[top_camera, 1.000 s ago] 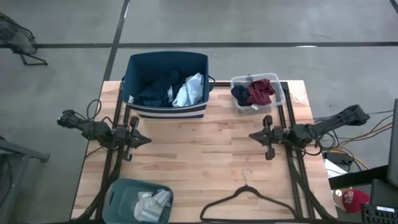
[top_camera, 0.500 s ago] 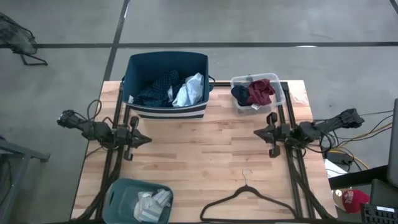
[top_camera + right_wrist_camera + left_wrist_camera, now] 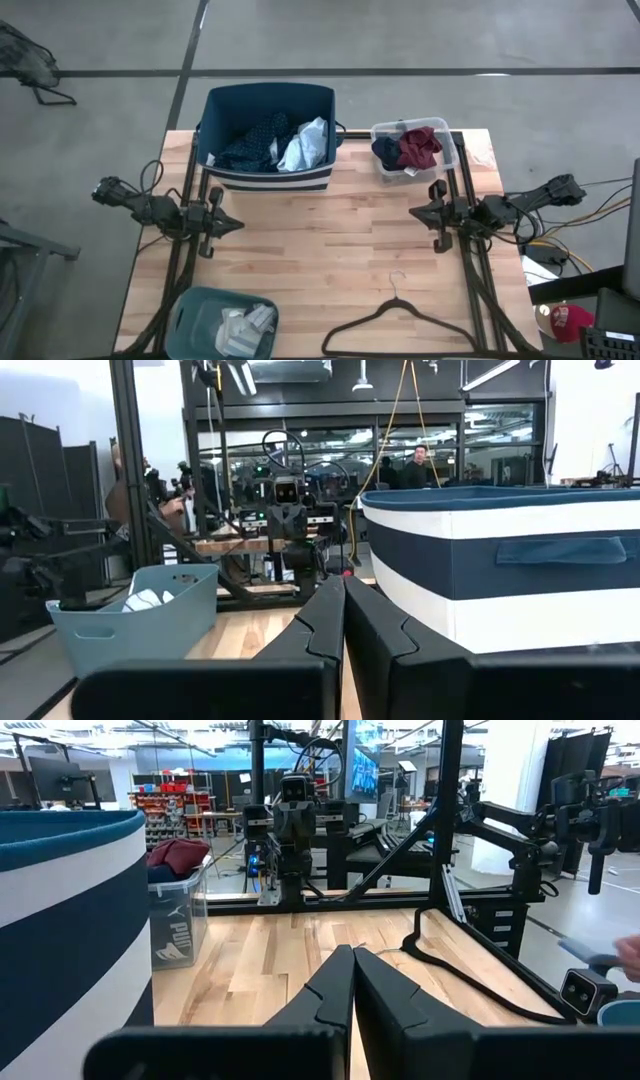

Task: Pick & Place Cloths
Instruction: Return to Home Position

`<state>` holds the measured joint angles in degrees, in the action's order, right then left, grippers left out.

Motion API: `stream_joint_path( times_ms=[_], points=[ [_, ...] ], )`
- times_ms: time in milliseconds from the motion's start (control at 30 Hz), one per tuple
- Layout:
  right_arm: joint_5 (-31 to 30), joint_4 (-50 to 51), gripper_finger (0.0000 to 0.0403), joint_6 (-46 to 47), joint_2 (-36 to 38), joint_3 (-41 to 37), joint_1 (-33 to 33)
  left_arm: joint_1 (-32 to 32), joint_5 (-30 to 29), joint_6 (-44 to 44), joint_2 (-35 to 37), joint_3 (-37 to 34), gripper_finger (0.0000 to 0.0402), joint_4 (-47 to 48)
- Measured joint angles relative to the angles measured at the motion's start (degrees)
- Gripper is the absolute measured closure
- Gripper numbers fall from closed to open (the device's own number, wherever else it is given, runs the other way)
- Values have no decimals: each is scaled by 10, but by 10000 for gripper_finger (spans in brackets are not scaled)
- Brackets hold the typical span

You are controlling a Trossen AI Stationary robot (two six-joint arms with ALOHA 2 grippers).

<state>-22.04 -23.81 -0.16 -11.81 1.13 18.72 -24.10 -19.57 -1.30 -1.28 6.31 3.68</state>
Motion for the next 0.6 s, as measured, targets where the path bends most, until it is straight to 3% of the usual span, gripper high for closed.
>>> stream_joint_path(
  times_ms=[600],
  points=[
    [0,0,394,1,0,0,0,0,0,0,0,0,389,0]
  ],
)
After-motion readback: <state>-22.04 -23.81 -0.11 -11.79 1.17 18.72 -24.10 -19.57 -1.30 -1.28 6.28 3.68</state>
